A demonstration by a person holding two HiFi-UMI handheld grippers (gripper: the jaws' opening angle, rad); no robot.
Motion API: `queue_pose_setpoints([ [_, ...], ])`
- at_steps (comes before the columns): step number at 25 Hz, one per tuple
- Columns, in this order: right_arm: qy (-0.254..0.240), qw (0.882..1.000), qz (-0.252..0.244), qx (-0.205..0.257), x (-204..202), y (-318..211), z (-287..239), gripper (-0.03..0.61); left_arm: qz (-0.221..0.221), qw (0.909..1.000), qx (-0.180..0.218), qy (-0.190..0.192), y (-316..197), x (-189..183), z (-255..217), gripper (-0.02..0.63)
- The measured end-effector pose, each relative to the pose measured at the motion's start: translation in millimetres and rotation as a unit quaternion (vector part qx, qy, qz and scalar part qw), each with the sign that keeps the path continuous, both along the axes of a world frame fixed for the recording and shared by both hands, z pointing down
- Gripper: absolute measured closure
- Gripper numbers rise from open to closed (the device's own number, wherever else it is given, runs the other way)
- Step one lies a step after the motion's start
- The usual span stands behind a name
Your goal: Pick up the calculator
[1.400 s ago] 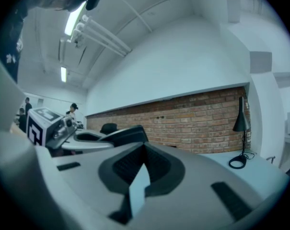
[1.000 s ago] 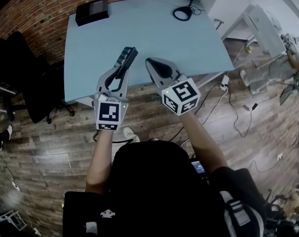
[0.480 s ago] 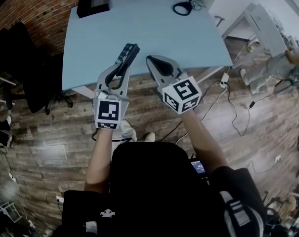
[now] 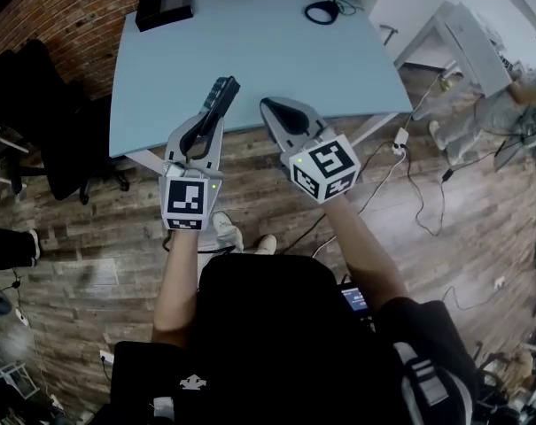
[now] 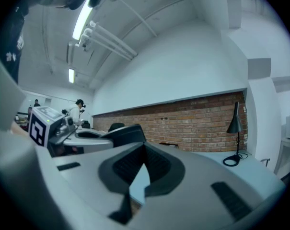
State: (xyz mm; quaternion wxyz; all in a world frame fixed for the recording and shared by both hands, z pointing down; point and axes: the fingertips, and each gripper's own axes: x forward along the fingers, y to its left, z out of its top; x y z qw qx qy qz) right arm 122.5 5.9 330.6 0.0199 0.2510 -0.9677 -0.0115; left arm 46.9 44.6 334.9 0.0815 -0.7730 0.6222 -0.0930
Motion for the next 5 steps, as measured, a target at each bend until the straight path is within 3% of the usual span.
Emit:
queue_pose_setpoints([
  [5,-0.002,1.0,0.0,-0.001,6.5,5.1,2.6,0.574,-0.006,1.0,0.001,0.001,6.5,5.6,0.7,0.546],
])
